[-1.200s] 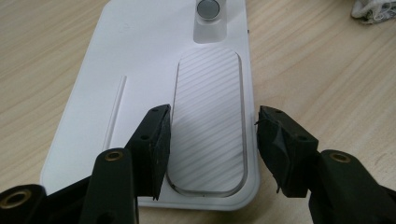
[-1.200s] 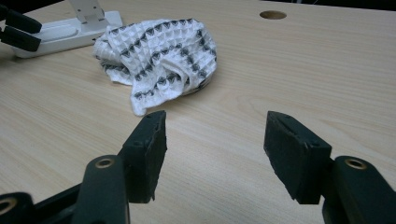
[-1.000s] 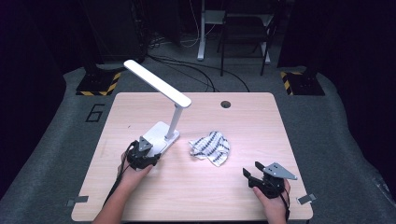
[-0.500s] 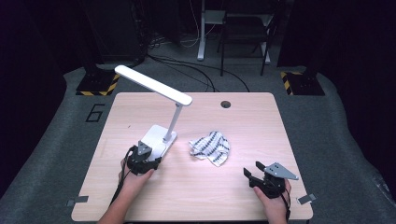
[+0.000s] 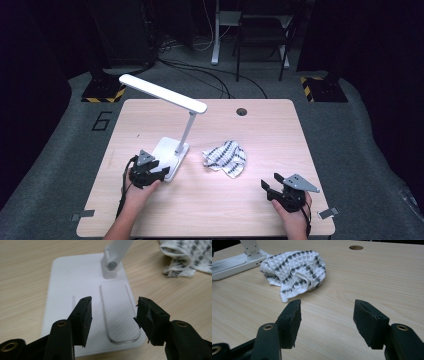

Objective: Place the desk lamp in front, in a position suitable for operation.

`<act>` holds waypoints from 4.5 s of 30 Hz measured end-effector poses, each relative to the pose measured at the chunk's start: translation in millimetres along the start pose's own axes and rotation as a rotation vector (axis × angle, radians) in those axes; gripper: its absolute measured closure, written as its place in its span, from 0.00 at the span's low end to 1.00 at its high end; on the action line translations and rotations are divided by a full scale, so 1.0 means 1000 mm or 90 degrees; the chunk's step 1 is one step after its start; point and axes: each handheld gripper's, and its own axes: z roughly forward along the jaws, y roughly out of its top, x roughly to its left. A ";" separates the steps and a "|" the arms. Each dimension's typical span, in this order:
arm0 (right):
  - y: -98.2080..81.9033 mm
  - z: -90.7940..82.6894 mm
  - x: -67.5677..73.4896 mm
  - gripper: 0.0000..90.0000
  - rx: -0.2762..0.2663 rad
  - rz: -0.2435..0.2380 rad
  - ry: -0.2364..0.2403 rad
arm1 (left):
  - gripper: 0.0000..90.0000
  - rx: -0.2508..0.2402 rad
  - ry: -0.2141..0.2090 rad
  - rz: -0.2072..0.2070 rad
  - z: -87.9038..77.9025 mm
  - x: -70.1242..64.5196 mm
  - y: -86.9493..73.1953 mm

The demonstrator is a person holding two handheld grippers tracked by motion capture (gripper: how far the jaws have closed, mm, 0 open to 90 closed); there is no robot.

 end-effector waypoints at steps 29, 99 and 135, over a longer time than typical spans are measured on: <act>0.000 0.001 0.001 0.43 -0.008 0.005 0.004 | 0.53 0.056 0.000 -0.010 0.011 0.016 -0.015; -0.001 0.001 0.000 0.43 0.001 -0.003 0.000 | 0.52 0.025 -0.103 0.055 0.043 -0.034 0.043; -0.003 0.003 0.000 0.43 0.009 -0.004 0.000 | 0.57 -0.047 -0.051 -0.014 0.033 0.038 0.065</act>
